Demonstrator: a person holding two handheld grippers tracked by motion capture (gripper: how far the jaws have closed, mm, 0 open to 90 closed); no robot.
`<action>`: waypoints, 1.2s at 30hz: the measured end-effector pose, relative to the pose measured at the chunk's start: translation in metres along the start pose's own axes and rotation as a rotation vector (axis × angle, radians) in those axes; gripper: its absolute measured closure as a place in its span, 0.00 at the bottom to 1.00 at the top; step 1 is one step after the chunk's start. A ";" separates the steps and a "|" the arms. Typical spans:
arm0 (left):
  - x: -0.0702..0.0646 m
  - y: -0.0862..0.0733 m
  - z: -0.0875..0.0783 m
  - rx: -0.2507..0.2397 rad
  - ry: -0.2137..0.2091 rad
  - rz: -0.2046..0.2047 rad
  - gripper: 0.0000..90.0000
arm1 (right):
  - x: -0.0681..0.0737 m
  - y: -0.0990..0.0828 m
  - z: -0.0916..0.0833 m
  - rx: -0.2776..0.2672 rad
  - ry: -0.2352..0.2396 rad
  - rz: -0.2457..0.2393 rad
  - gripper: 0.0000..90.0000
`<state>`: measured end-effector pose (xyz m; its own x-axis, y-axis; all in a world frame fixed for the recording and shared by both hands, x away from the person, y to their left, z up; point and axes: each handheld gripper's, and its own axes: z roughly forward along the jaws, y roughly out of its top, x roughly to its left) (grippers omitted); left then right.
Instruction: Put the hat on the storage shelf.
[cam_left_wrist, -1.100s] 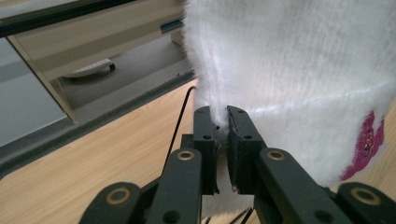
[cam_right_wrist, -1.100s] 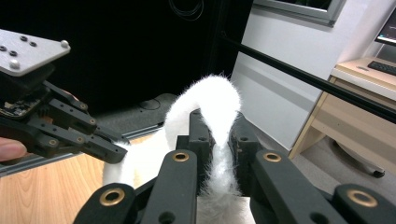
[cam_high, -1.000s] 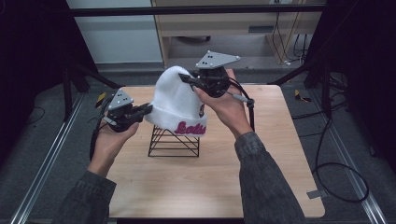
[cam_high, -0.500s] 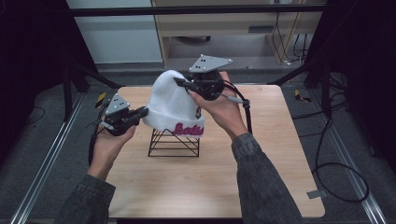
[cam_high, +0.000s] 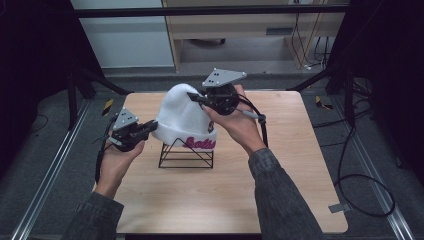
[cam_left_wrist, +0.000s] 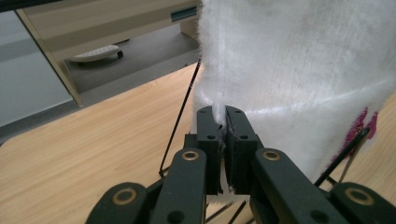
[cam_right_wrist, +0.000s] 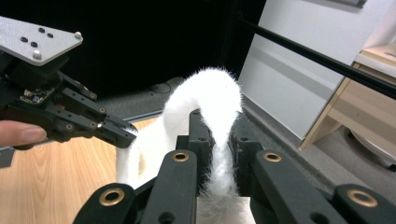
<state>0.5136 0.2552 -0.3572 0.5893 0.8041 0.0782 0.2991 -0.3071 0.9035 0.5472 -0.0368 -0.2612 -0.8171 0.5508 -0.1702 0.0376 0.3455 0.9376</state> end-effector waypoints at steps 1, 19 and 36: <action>0.000 -0.002 -0.001 -0.002 -0.002 -0.003 0.95 | 0.001 -0.001 0.000 0.003 0.003 0.000 0.92; 0.002 -0.044 -0.004 0.039 -0.028 -0.053 0.95 | 0.021 -0.014 0.019 0.114 0.074 -0.018 0.92; 0.000 -0.066 0.002 0.071 -0.043 -0.075 0.95 | 0.032 -0.028 0.028 0.177 0.112 -0.027 0.92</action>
<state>0.4952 0.2747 -0.4179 0.5947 0.8039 -0.0083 0.3951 -0.2832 0.8739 0.5364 -0.0080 -0.3011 -0.8775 0.4554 -0.1502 0.1074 0.4920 0.8640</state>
